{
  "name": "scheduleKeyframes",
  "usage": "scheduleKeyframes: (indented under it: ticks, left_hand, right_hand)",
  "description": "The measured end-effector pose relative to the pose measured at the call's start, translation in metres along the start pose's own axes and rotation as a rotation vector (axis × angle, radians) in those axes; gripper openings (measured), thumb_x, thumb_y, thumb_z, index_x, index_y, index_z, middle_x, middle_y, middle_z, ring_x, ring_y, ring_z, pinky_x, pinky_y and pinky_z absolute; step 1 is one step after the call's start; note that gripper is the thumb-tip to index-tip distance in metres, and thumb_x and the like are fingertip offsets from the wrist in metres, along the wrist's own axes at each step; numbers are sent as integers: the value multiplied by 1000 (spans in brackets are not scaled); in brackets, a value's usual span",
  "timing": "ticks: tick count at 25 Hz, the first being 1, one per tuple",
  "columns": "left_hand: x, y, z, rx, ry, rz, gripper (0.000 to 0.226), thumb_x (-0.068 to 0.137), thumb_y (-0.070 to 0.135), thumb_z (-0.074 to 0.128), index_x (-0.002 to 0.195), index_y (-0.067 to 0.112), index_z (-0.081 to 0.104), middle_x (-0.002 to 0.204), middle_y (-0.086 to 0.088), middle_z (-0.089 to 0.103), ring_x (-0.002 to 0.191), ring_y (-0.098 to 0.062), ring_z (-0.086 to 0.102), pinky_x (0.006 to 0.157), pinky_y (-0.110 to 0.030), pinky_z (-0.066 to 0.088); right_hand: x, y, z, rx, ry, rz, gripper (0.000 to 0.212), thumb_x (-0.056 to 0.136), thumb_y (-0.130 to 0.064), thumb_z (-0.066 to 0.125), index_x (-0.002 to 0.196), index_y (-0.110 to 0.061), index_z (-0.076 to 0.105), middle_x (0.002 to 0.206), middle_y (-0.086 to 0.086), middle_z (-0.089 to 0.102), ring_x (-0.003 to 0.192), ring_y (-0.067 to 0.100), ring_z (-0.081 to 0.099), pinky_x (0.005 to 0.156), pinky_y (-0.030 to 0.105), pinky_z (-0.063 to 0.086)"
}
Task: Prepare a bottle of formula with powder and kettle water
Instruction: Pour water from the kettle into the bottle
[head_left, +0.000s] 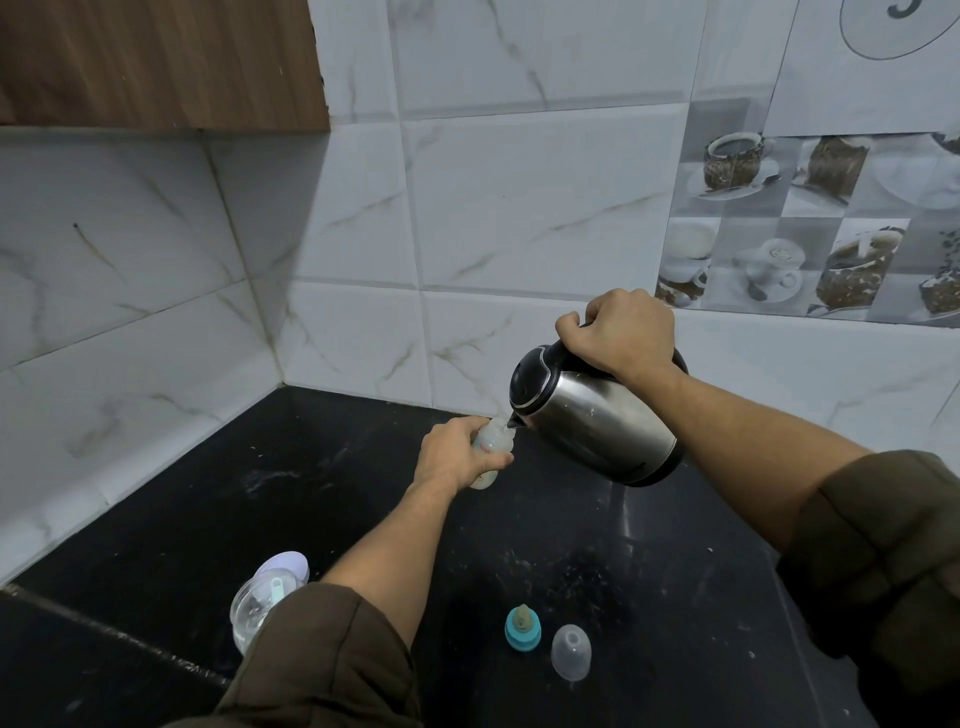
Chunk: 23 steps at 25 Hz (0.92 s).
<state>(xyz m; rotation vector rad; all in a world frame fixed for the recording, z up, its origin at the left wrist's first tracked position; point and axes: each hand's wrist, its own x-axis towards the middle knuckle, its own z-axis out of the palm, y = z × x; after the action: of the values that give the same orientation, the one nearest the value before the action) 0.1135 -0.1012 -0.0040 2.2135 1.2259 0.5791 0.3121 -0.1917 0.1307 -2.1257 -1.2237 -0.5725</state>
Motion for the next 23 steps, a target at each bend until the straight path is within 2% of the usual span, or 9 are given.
scheduleKeyframes:
  ticks: [9, 17, 23]
  left_hand:
    - [1, 1, 0, 1, 0, 6, 44, 72, 48, 86, 112, 31, 75, 100, 7, 74, 98, -15, 67, 93, -40, 56]
    - [1, 0, 1, -7, -9, 4, 45, 72, 48, 86, 112, 32, 75, 100, 9, 74, 97, -14, 67, 92, -38, 56]
    - [0, -2, 3, -7, -18, 1, 47, 72, 48, 86, 115, 32, 74, 102, 8, 74, 99, -15, 67, 93, -40, 56]
  right_hand:
    - [0, 0, -2, 6, -7, -14, 43, 79, -41, 54, 49, -10, 50, 43, 3, 41, 47, 26, 43, 52, 27, 32]
    - [-1, 1, 0, 2, -6, -6, 44, 78, -41, 55, 51, -7, 56, 43, 3, 43, 48, 28, 44, 51, 26, 31]
    - [-2, 1, 1, -2, -16, -17, 42, 78, -40, 54, 48, -11, 47, 43, 2, 39, 47, 27, 42, 52, 27, 31]
